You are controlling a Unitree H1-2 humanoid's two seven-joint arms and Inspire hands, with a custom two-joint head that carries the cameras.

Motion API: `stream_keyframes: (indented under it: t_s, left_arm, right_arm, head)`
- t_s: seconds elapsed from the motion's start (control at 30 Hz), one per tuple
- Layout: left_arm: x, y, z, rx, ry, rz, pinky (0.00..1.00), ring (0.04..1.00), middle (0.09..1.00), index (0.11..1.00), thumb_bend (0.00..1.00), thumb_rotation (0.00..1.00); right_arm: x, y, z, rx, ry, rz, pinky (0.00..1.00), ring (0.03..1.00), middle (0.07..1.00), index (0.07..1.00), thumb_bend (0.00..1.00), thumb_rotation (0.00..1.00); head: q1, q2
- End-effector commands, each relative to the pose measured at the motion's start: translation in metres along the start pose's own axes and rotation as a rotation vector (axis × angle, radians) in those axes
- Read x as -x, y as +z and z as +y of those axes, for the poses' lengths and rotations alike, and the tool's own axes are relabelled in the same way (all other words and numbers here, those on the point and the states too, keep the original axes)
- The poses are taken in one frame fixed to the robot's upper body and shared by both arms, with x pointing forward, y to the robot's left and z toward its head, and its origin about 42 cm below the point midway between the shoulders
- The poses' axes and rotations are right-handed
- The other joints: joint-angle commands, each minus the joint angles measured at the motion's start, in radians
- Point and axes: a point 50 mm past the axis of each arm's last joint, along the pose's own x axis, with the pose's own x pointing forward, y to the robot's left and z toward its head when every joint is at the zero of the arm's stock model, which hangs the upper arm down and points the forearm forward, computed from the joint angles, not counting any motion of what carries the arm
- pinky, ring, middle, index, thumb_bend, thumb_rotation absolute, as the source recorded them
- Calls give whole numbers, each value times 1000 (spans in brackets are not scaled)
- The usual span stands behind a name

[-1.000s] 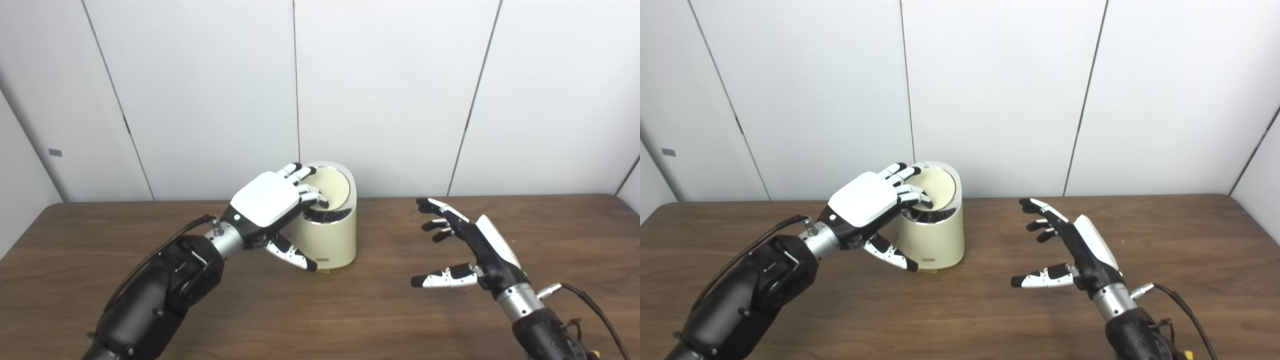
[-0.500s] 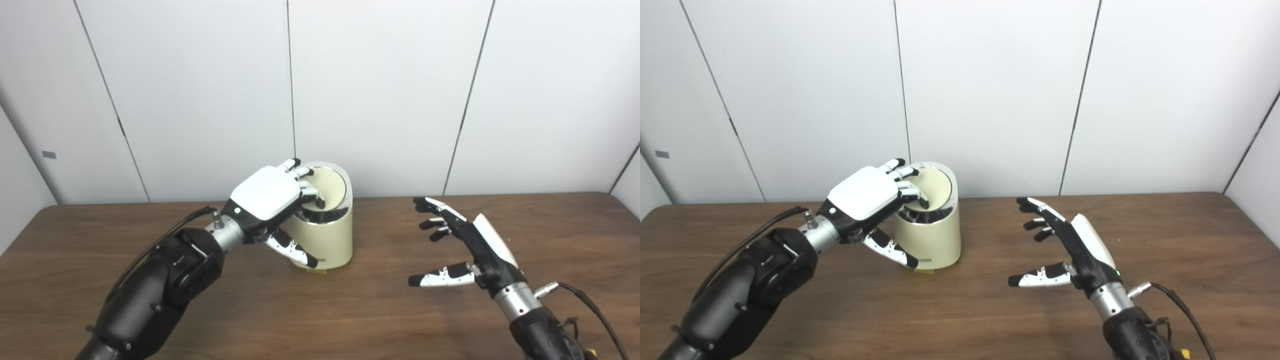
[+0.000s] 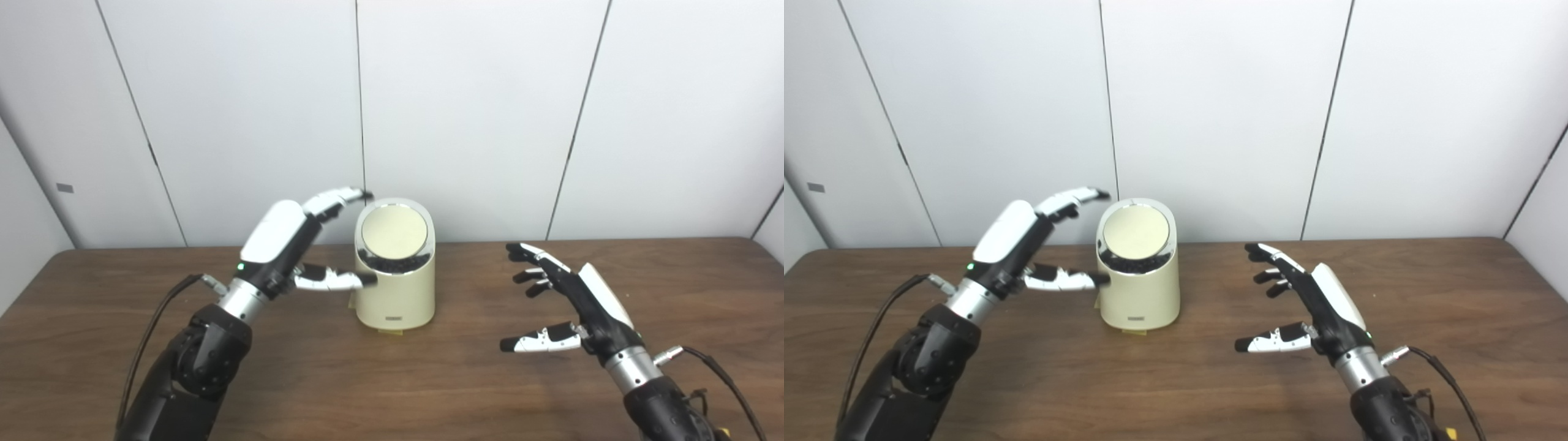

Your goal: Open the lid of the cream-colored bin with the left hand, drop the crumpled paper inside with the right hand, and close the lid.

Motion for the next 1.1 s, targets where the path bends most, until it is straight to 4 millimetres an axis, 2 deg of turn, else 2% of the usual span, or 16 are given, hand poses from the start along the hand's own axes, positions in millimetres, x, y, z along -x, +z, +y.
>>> stream_keyframes:
  t_s: [0.0,0.07,0.23,0.37,0.57,0.7,0.83,1.07]
  left_arm:
    - [-3,1,12,97,144,-23,854,932,947,930,780,306]
    - [8,-7,9,206,205,30,807,927,964,936,774,310]
    - [29,-17,1,327,248,120,740,895,933,925,805,375]
    - [50,-22,-12,435,244,197,741,869,913,929,826,401]
    - [76,-27,-33,479,181,269,813,855,902,945,842,419]
    - [87,-30,-41,488,162,306,754,818,866,929,844,407]
    - [96,-32,-47,483,134,335,739,804,844,911,862,417]
    - [99,-33,-46,478,90,363,712,771,783,852,890,430]
  right_arm:
    - [-7,10,-13,17,-52,-64,597,718,838,850,832,68]
    - [-6,9,-14,17,-54,-61,599,721,842,852,833,74]
    - [-6,6,-14,19,-60,-59,597,725,846,854,836,85]
    - [-5,5,-14,16,-68,-57,594,726,847,854,835,87]
    - [-2,3,-12,3,-94,-45,586,726,852,858,834,128]
    - [0,2,-9,-22,-111,-38,577,727,854,853,834,152]
    - [4,-1,-4,-65,-130,-14,589,741,861,858,834,177]
    - [7,-3,3,-115,-154,-2,560,722,865,869,816,173]
  head:
    - [-1,0]
    - [1,1]
    - [0,2]
    - [3,0]
    - [1,4]
    - [1,3]
    - [-1,5]
    - [-2,8]
